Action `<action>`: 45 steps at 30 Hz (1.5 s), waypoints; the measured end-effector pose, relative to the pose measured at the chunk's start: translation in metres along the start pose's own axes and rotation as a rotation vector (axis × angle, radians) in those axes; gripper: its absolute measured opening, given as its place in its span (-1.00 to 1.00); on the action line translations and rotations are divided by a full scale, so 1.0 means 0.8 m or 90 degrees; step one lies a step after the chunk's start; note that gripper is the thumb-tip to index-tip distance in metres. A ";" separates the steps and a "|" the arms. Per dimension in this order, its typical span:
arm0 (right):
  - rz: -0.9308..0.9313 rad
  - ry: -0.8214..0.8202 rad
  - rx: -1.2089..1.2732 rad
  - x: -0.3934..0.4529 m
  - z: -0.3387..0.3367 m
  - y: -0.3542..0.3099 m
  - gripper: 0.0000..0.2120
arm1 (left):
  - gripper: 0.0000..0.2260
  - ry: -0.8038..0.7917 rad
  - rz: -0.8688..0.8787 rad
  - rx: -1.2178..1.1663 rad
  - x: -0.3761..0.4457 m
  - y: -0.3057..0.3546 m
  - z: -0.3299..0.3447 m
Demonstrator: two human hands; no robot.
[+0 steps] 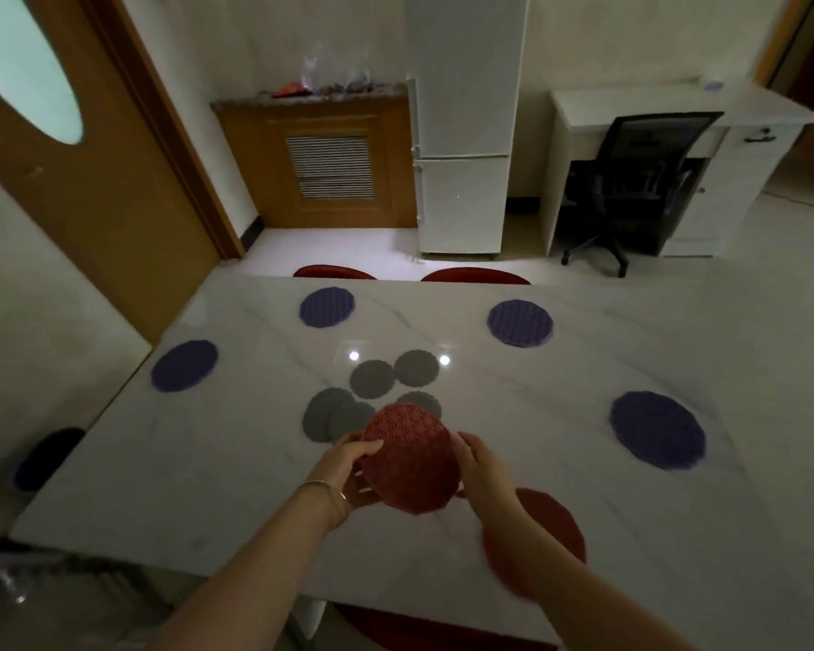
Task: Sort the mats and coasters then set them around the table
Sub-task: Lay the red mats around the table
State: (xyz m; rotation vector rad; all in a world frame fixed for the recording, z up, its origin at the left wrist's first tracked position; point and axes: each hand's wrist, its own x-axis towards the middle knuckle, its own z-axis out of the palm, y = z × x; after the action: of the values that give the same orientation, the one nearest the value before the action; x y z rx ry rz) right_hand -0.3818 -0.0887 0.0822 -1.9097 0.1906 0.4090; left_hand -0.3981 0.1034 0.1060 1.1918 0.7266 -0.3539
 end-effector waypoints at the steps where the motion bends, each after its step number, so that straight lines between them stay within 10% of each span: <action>1: 0.016 -0.009 0.055 0.007 0.012 -0.021 -0.64 | -0.75 0.001 0.009 -0.003 -0.002 0.016 -0.011; 22: 0.139 0.085 0.143 0.055 0.395 -0.131 -0.66 | -0.75 0.014 -0.005 0.191 0.096 0.143 -0.398; 45: 0.085 0.055 -0.469 0.035 0.475 -0.069 -0.47 | -0.48 0.025 0.184 0.823 0.136 0.063 -0.447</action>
State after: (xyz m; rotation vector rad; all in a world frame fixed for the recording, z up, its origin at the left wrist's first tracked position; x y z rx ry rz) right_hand -0.4103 0.2860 -0.0026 -2.6514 0.2475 0.5351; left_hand -0.4047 0.4662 0.0028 2.4890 0.2830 -0.5807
